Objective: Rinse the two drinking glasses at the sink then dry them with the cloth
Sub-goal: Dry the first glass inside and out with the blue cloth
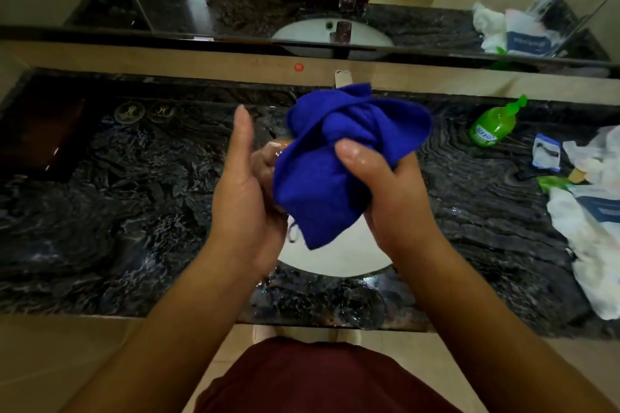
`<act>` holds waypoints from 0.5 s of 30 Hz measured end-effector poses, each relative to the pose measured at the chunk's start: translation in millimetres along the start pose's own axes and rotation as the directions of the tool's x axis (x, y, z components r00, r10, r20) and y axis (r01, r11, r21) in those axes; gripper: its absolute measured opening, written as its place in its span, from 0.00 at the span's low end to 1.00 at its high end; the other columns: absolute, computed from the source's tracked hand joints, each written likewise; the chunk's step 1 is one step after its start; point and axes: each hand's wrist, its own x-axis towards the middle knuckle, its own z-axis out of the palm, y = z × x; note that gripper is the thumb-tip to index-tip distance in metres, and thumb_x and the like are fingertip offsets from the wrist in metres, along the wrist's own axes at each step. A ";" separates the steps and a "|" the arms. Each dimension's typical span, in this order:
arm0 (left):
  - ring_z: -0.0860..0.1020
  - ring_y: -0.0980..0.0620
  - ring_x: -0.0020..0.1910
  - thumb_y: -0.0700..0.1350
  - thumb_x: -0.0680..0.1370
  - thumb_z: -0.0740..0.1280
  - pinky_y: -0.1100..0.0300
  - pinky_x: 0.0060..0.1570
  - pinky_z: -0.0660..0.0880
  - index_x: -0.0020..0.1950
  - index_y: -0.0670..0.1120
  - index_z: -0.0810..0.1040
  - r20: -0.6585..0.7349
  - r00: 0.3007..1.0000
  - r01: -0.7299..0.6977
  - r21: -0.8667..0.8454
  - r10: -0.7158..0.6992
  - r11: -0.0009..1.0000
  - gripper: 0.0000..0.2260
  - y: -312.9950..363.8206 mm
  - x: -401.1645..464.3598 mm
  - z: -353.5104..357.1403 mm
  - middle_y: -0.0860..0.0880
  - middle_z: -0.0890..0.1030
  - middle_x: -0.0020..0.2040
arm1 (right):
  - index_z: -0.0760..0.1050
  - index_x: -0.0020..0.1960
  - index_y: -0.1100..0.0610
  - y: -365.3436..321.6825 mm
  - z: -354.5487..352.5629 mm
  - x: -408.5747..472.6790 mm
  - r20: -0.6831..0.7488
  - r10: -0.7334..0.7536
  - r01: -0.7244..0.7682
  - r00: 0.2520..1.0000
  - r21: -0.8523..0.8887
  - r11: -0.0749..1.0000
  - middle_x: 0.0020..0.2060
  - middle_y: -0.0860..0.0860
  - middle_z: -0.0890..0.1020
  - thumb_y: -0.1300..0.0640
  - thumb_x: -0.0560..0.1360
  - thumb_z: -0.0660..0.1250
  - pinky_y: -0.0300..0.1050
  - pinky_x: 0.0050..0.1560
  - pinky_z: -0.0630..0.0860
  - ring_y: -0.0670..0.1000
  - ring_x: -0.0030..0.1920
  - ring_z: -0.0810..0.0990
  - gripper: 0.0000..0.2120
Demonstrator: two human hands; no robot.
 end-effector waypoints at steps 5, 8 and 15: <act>0.84 0.47 0.53 0.61 0.74 0.68 0.55 0.55 0.82 0.63 0.39 0.82 0.083 0.990 0.119 -0.038 -0.116 0.992 0.28 -5.7 -4.1 4.1 0.42 0.85 0.56 | 0.80 0.56 0.54 12.4 -0.9 -5.4 0.079 0.377 -0.379 0.923 0.354 0.855 0.47 0.51 0.87 0.45 0.69 0.78 0.42 0.49 0.82 0.48 0.46 0.86 0.20; 0.86 0.47 0.54 0.60 0.74 0.66 0.53 0.54 0.83 0.63 0.41 0.83 0.121 0.979 0.165 0.007 -0.164 0.986 0.27 -6.8 -5.0 6.0 0.43 0.87 0.55 | 0.78 0.52 0.53 13.2 -3.5 -9.7 0.025 0.403 -0.382 0.915 0.376 0.844 0.38 0.47 0.87 0.47 0.68 0.68 0.37 0.41 0.82 0.44 0.39 0.86 0.16; 0.76 0.35 0.70 0.55 0.73 0.74 0.44 0.70 0.75 0.72 0.32 0.72 0.132 0.975 0.181 -0.005 -0.179 0.983 0.36 -8.1 0.3 2.9 0.31 0.76 0.70 | 0.80 0.50 0.52 18.4 -3.9 -8.0 -0.089 0.453 -0.429 0.887 0.200 0.881 0.40 0.46 0.88 0.44 0.70 0.68 0.40 0.46 0.80 0.44 0.42 0.86 0.15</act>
